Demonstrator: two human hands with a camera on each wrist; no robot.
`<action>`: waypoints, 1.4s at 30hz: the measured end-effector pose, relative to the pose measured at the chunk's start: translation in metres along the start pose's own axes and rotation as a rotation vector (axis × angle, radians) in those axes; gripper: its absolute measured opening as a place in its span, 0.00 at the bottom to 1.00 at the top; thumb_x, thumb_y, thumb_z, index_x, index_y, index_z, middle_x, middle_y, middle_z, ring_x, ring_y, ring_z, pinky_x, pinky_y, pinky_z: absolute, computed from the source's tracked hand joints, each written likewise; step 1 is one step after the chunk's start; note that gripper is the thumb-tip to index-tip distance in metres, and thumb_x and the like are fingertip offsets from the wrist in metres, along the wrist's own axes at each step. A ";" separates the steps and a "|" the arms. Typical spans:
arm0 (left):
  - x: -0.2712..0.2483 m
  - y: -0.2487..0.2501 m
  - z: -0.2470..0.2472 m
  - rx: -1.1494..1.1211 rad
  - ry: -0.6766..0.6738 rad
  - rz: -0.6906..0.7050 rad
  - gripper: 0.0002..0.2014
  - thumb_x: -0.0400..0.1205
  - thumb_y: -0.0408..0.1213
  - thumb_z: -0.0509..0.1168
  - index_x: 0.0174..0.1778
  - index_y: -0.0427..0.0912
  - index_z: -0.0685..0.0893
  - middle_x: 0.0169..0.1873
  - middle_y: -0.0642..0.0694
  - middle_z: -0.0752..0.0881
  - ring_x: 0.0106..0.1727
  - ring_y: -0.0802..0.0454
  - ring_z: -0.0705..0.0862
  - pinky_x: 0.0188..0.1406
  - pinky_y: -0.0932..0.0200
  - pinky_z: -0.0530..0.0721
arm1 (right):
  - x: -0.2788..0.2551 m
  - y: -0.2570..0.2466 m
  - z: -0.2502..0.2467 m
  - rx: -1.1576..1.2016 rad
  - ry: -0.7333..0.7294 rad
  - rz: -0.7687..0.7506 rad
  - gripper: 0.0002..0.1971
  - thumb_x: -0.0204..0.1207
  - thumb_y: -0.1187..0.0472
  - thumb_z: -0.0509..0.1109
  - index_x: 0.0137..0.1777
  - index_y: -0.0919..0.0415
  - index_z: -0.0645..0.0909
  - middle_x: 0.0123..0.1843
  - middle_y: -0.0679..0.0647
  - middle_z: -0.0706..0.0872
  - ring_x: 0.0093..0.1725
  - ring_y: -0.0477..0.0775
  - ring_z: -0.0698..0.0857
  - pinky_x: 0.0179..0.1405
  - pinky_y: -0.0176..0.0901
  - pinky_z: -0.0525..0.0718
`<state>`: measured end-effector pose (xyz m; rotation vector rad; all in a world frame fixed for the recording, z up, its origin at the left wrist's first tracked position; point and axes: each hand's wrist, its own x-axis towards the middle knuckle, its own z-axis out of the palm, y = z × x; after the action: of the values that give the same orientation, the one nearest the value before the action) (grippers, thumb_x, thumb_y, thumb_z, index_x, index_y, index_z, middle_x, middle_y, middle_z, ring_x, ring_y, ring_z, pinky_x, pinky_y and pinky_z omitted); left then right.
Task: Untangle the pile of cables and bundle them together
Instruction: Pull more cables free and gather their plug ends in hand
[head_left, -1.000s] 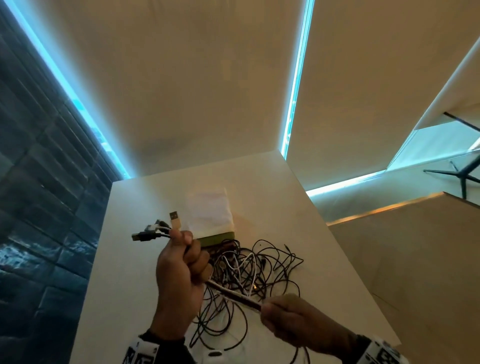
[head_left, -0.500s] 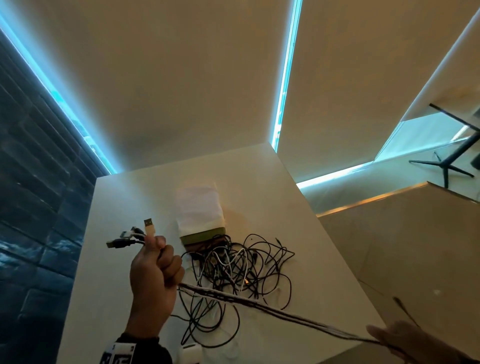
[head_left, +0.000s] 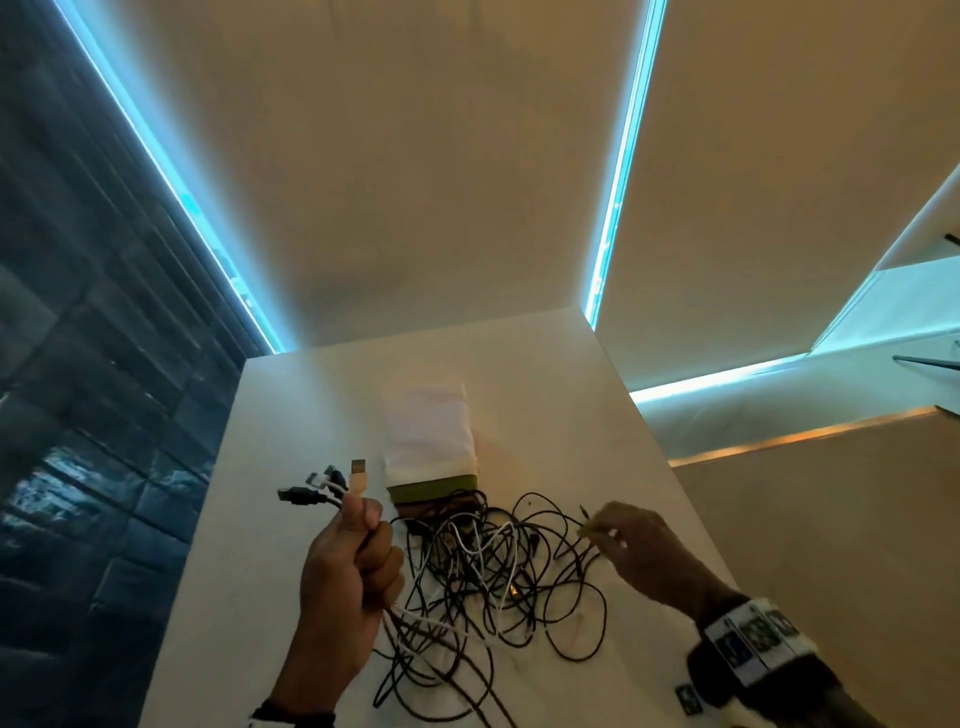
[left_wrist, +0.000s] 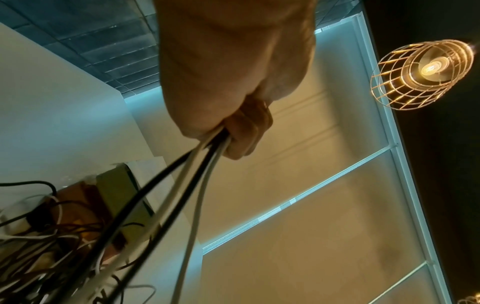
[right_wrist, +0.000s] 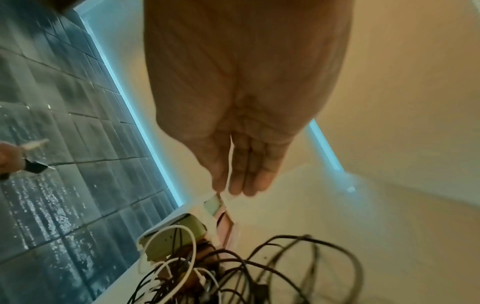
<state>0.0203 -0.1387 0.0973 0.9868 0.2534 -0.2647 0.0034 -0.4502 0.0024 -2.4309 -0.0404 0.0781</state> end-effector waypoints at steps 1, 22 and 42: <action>0.000 -0.002 0.002 0.014 0.004 -0.003 0.17 0.83 0.50 0.55 0.34 0.42 0.72 0.19 0.52 0.60 0.15 0.60 0.56 0.12 0.70 0.56 | 0.023 -0.011 0.008 0.036 -0.018 -0.034 0.09 0.79 0.68 0.67 0.51 0.61 0.90 0.49 0.51 0.89 0.47 0.45 0.84 0.48 0.22 0.74; 0.008 -0.016 0.009 0.082 0.076 -0.030 0.17 0.83 0.51 0.54 0.37 0.41 0.70 0.20 0.51 0.60 0.17 0.58 0.54 0.13 0.69 0.56 | 0.093 0.017 0.095 -0.258 -0.476 0.444 0.18 0.76 0.49 0.68 0.57 0.61 0.75 0.58 0.62 0.80 0.52 0.63 0.82 0.54 0.54 0.85; -0.001 -0.020 0.007 0.165 0.046 0.011 0.17 0.86 0.50 0.52 0.39 0.40 0.72 0.20 0.51 0.61 0.19 0.56 0.53 0.18 0.61 0.50 | 0.071 0.005 0.102 0.108 -0.085 0.422 0.05 0.68 0.58 0.77 0.43 0.53 0.85 0.44 0.51 0.89 0.45 0.51 0.87 0.41 0.38 0.80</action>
<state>0.0131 -0.1549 0.0860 1.1586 0.2705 -0.2559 0.0676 -0.3838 -0.0816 -2.2902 0.4286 0.3634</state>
